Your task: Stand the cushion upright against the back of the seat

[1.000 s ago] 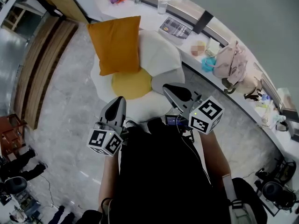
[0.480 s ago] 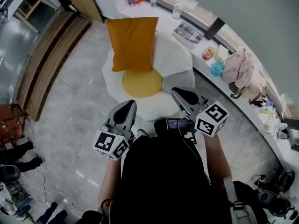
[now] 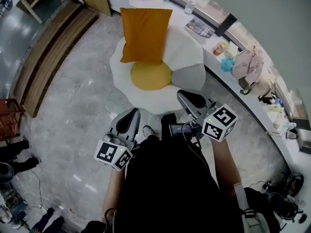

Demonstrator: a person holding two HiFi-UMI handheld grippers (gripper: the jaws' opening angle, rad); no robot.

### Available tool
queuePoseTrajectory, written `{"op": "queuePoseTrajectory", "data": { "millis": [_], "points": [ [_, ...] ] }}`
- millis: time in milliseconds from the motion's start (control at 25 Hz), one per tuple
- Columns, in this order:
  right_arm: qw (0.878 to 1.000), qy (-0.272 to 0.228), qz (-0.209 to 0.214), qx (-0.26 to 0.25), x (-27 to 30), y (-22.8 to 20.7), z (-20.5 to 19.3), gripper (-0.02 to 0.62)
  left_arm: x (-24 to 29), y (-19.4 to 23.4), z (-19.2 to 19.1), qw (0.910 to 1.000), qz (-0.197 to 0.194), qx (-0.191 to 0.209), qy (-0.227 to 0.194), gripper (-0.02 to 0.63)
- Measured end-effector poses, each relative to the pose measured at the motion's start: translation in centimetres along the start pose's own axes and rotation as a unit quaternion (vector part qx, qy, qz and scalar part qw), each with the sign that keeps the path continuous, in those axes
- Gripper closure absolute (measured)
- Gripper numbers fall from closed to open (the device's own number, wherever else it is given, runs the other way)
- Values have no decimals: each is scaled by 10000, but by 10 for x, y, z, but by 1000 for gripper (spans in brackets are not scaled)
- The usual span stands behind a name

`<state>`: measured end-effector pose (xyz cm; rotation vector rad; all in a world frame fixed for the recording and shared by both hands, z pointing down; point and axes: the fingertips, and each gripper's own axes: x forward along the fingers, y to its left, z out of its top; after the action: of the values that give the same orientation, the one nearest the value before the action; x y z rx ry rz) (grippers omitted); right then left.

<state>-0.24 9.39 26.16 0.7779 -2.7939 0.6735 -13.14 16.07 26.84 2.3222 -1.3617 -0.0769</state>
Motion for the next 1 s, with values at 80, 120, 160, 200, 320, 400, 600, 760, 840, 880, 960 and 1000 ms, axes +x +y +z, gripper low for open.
{"op": "queuePoseTrajectory", "data": {
  "millis": [80,120,160,200,320,400,600,760,840,880,960,1000],
  "points": [
    [10000,57,-59,-1,-2,16,-10,575,-16,-2,1,10000,-25,-31,-57,592],
    [9999,84,-99,4,-4,23,-16,575,-23,-4,-2,10000,-73,-54,-38,592],
    [9998,110,-141,15,-8,31,-22,575,-30,-6,-5,9999,-124,-86,3,592],
    [9997,136,-191,26,-11,39,-28,575,-36,-7,-10,9998,-170,-123,57,592],
    [9990,186,-399,52,-24,58,-44,575,-49,-10,-23,9991,-342,-142,214,592],
    [9984,167,-530,67,-35,66,-52,575,-54,-16,-30,9982,-516,-80,290,592],
    [9974,133,-712,40,-67,77,-62,575,-58,-38,-42,9966,-725,-32,388,592],
    [9971,128,-697,-277,-90,78,-49,575,-55,-53,-36,9969,-748,-72,226,592],
    [9967,71,-712,-379,-102,74,-39,575,-53,-61,-36,9971,-733,-76,197,592],
    [9965,25,-720,-425,-107,72,-33,575,-51,-64,-36,9971,-727,-70,193,592],
    [9960,-95,-727,-519,-118,69,-19,575,-47,-72,-35,9972,-718,-38,181,592],
    [9956,-154,-726,-565,-124,68,-12,575,-45,-75,-34,9973,-714,-19,168,592]
  ]
}}
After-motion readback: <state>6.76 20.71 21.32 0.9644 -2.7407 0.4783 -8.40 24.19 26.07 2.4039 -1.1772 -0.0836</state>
